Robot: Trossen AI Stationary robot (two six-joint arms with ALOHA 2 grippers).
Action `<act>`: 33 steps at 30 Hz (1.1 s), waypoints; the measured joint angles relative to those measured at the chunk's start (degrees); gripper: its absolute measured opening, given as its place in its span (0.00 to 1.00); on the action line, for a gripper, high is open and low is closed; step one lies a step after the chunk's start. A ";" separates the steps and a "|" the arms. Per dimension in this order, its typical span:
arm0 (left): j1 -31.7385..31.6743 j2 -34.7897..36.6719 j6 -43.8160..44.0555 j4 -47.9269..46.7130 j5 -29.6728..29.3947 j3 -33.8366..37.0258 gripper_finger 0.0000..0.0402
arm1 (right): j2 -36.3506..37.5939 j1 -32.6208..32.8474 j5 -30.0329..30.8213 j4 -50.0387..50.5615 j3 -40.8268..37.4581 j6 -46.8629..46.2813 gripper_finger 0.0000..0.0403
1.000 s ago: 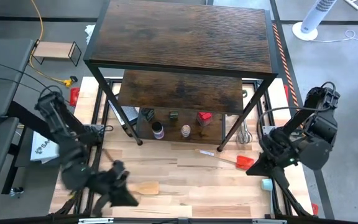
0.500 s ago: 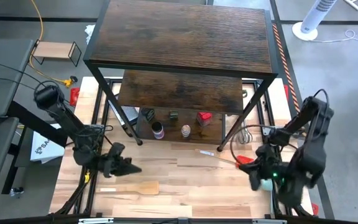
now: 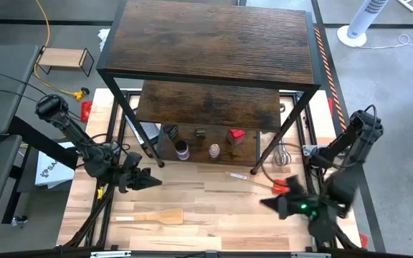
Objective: Shelf spices
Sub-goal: Adjust the shelf on the table
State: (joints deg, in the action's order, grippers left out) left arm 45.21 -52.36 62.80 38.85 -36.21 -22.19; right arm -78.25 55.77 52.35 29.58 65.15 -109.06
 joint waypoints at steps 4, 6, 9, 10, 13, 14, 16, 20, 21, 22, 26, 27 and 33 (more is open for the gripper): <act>0.00 -0.09 1.05 -1.24 2.18 0.08 0.00 | -0.23 -4.33 -0.61 -37.17 -14.03 19.58 0.00; 0.07 0.24 1.06 -1.04 2.52 0.03 0.00 | -0.19 -6.88 -1.60 -52.16 -19.09 28.77 0.00; 0.17 0.17 0.75 -2.30 2.49 0.08 0.00 | -0.11 -12.30 -3.15 -64.62 -26.24 36.87 0.00; -0.05 0.35 0.46 -2.20 2.25 0.08 0.00 | 0.72 -13.99 -3.16 -66.73 -28.37 38.04 0.00; -0.47 0.53 0.08 -3.71 1.32 -0.03 0.00 | 4.77 -17.19 -3.15 -69.86 -32.87 38.43 0.00; -0.57 0.47 0.07 -5.27 0.95 0.02 0.00 | 6.08 -17.63 -3.43 -69.03 -34.11 38.87 0.00; -1.37 0.48 0.08 -7.70 -0.62 0.04 0.00 | 9.30 -17.86 -4.54 -66.27 -35.75 40.45 0.00; -3.36 0.48 2.03 -14.21 -1.63 0.04 0.00 | 16.42 -17.18 -4.38 -56.00 -35.94 40.66 0.00; -4.10 0.44 2.46 -15.05 -1.57 0.04 0.00 | 17.87 -17.15 -4.24 -52.58 -35.99 40.60 0.00; -4.90 0.53 2.59 -15.49 -1.35 0.04 0.00 | 19.75 -17.30 -3.41 -49.47 -36.02 40.57 0.00; -7.28 0.55 2.58 -16.73 1.31 0.04 0.00 | 25.59 -19.07 0.21 -38.58 -35.99 38.50 0.00; -7.83 0.60 2.41 -17.15 0.98 0.04 0.00 | 26.65 -19.96 0.46 -37.00 -36.01 38.53 0.00; -10.64 0.84 0.08 -19.84 -1.18 0.04 0.00 | 30.90 -27.05 3.27 -33.80 -35.98 44.52 0.00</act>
State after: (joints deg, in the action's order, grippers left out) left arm 34.57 -51.52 62.87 19.01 -37.40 -22.15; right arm -47.34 28.72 55.62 -4.22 29.17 -64.54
